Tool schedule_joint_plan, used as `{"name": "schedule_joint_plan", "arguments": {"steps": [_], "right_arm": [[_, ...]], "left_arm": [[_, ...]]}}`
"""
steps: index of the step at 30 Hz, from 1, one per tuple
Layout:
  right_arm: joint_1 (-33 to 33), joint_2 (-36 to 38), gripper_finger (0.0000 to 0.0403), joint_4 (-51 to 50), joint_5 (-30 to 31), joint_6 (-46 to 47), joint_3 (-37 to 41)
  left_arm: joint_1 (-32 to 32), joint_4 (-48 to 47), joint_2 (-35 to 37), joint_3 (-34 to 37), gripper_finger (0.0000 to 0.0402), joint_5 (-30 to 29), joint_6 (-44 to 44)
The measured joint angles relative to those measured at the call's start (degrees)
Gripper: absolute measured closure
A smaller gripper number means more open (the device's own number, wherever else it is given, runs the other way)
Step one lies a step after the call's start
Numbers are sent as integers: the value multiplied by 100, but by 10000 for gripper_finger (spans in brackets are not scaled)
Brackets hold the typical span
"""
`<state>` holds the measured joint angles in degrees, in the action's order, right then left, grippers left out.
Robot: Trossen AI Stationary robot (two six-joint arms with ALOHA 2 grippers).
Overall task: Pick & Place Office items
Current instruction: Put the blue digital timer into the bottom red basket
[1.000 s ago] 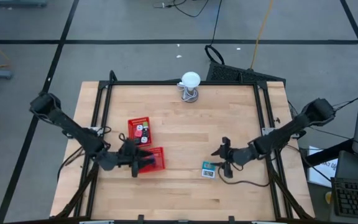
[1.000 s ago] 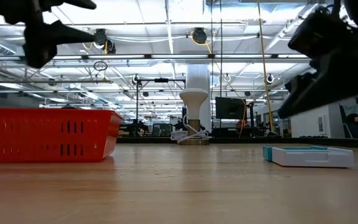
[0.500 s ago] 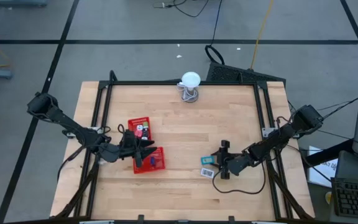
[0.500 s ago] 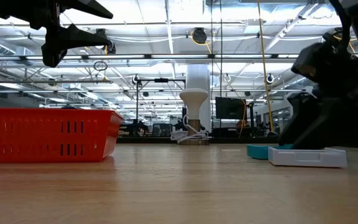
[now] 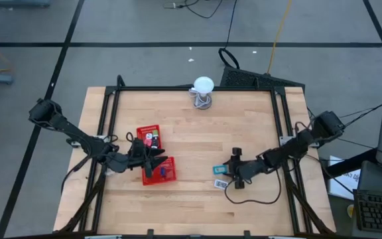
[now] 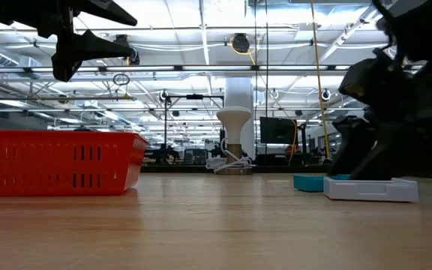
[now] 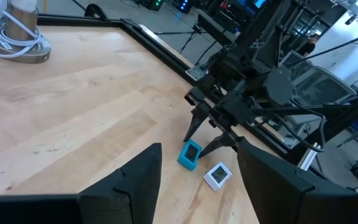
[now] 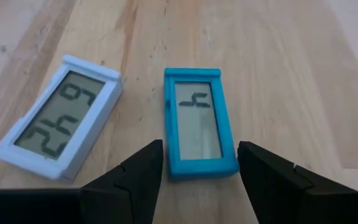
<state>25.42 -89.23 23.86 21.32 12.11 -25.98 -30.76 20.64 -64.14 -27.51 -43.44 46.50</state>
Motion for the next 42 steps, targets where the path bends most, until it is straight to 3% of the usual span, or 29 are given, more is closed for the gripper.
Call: {"name": "schedule_joint_plan", "arguments": {"steps": [6,13,23,34,42], "right_arm": [[-439,7,207,34,-667,-93,0],[-434,4,255,23,-660,-275,-2],[-447,-13,256,231,-608,-866,-40],[-447,-11,256,272,-98,-2115,-631],[-397,-9,256,290,896,-3091,-1050]], "left_arm": [[0,2,0,0,190,0,9],[0,0,-2,0,190,0,10],[0,0,-2,0,190,-9,5],[146,9,-2,0,190,-13,-15],[370,158,-166,0,190,472,358]]}}
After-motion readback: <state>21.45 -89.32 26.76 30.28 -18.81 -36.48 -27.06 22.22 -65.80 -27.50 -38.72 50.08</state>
